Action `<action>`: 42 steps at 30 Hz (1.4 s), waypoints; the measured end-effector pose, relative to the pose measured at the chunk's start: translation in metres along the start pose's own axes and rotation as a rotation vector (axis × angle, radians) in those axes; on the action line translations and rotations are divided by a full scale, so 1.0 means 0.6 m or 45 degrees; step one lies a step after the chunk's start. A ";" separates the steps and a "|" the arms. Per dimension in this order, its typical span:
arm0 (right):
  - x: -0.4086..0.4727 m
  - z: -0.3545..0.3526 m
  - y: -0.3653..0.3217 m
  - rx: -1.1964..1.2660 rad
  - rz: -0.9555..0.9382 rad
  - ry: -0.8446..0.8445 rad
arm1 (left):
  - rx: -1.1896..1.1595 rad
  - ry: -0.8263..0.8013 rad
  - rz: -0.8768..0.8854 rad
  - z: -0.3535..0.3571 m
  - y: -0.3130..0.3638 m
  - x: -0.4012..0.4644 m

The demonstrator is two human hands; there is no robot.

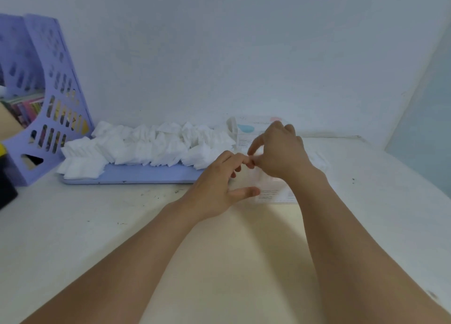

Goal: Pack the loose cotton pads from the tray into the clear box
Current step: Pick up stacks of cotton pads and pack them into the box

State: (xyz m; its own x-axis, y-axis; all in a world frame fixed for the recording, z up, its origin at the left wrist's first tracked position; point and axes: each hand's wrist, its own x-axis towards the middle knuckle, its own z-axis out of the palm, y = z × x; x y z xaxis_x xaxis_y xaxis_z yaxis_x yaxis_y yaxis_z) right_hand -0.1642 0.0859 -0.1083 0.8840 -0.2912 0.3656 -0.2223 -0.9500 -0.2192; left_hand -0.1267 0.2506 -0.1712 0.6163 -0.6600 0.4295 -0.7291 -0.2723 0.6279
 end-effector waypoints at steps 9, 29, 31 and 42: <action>-0.080 0.016 -0.191 1.295 -0.277 -0.064 | 0.065 0.710 -0.471 -0.225 -0.027 -0.029; 0.014 0.191 -0.488 0.833 -0.186 -0.507 | -0.123 1.010 -1.021 -0.336 -0.242 -0.163; 0.017 0.192 -0.488 0.916 -0.150 -0.529 | -0.073 0.999 -0.946 -0.327 -0.241 -0.172; 0.029 0.196 -0.466 1.029 -0.068 -0.706 | 0.145 0.944 -0.906 -0.319 -0.225 -0.168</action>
State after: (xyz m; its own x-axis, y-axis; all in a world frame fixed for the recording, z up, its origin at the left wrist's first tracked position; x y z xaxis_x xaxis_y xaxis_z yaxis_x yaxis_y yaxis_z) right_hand -0.0386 0.3598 -0.1470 0.9985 0.0403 -0.0382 -0.0106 -0.5369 -0.8436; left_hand -0.0333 0.4880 -0.1753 0.9162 0.2665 0.2993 -0.1244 -0.5209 0.8445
